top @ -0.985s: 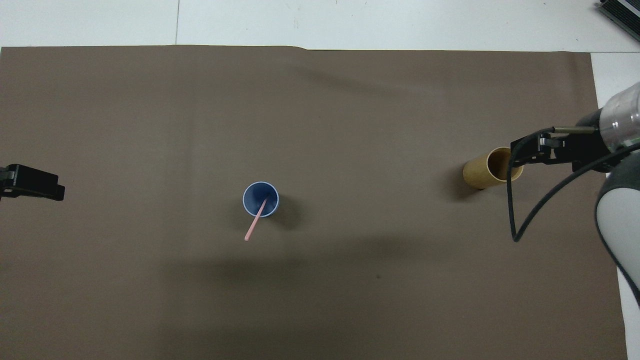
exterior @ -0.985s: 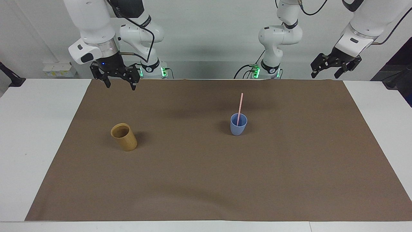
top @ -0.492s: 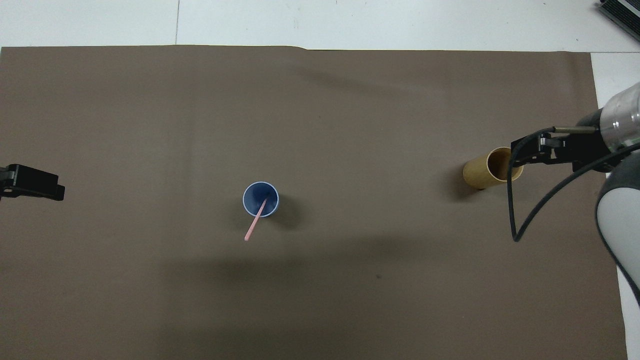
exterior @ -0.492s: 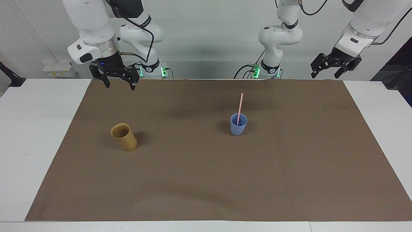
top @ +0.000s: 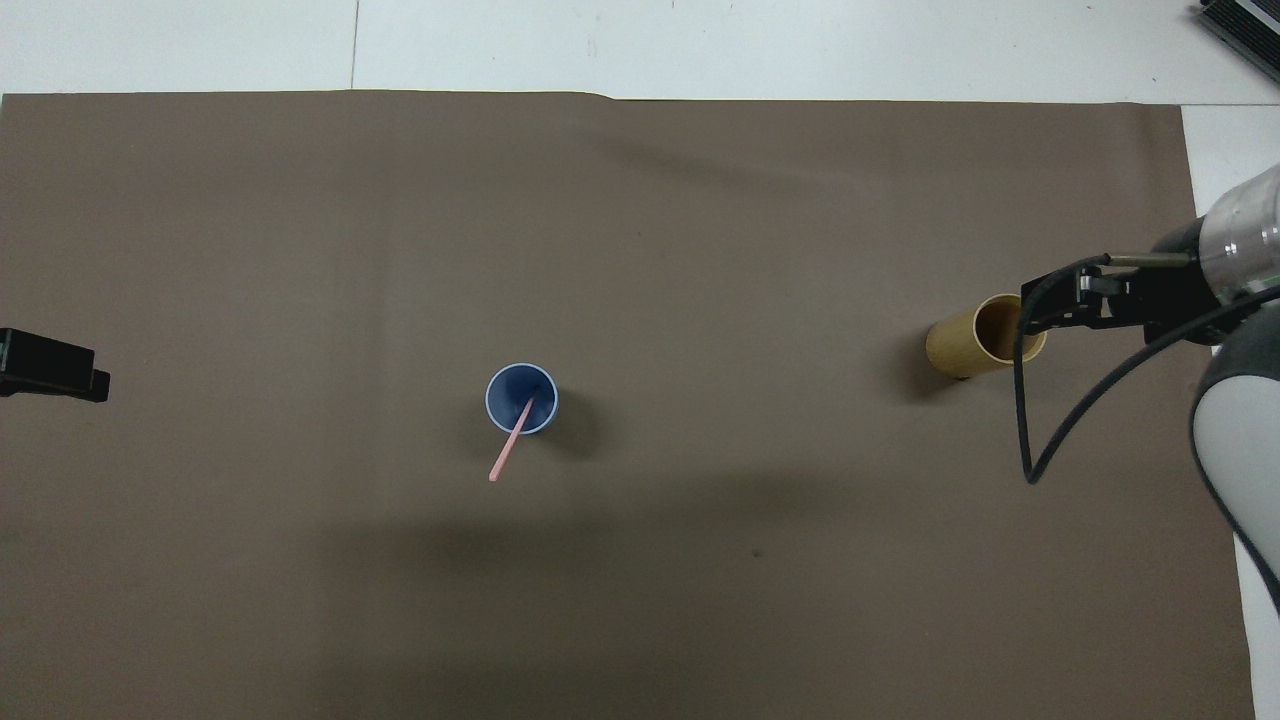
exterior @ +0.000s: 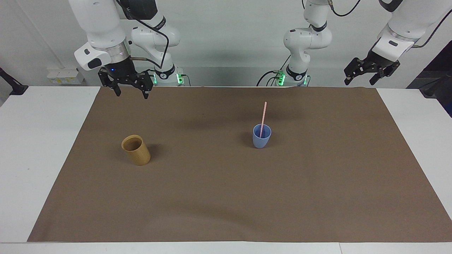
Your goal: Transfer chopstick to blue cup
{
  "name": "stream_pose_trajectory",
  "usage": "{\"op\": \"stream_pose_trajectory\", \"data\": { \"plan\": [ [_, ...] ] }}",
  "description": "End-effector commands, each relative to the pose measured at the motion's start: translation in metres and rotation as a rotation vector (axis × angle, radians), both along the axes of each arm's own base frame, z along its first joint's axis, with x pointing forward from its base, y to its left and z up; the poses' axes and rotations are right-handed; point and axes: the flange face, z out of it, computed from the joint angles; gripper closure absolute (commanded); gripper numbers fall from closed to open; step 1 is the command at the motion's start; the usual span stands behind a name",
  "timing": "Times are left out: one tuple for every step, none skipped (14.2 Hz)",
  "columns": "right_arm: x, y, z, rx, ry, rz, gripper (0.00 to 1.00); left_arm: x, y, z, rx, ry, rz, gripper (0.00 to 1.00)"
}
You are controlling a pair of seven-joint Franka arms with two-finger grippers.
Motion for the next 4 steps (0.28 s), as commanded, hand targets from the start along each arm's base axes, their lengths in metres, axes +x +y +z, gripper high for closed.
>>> {"op": "stream_pose_trajectory", "data": {
  "plan": [
    [-0.0025,-0.0027,0.0000,0.023,-0.004,0.019,0.00,-0.0039,-0.0005,0.0052,0.008,-0.009,-0.001,0.00],
    [-0.0025,-0.0027,0.0000,0.023,-0.004,0.019,0.00,-0.0039,-0.0021,0.0045,0.008,-0.007,-0.006,0.00],
    [-0.0025,-0.0027,0.0000,0.023,-0.004,0.019,0.00,-0.0041,-0.0029,0.0044,0.008,-0.006,-0.009,0.00],
    [-0.0026,-0.0018,0.0000,0.023,-0.004,0.020,0.00,-0.0042,-0.0036,0.0044,0.008,-0.006,-0.010,0.00]
  ]
}}
